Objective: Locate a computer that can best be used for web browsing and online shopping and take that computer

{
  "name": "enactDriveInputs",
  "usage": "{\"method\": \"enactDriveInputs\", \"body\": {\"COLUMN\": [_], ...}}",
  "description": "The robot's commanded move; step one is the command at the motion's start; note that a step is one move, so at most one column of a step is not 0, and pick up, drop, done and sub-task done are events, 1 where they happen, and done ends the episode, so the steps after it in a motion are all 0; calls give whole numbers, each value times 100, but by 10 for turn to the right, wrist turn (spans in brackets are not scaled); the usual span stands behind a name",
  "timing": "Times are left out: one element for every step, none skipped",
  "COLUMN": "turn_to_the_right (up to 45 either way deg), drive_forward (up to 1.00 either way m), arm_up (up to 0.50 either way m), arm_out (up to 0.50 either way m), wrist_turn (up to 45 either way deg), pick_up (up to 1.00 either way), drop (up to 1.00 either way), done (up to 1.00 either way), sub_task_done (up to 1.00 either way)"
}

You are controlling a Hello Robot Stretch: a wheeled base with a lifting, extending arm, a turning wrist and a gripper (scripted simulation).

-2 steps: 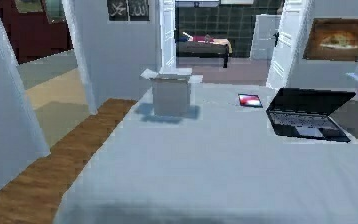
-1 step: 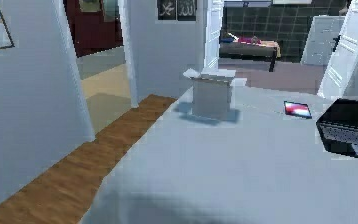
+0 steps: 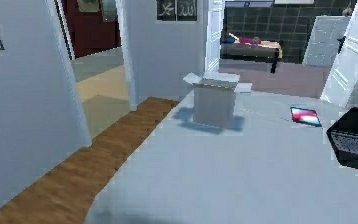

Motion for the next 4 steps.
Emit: {"method": "enactDriveInputs", "body": {"turn_to_the_right": [-360, 450, 450, 390], "drive_forward": [0, 0, 0, 0], "arm_up": [0, 0, 0, 0], "arm_out": [0, 0, 0, 0], "wrist_turn": [0, 0, 0, 0], "pick_up": [0, 0, 0, 0], "drop": [0, 0, 0, 0], "done": [0, 0, 0, 0], "sub_task_done": [0, 0, 0, 0]}}
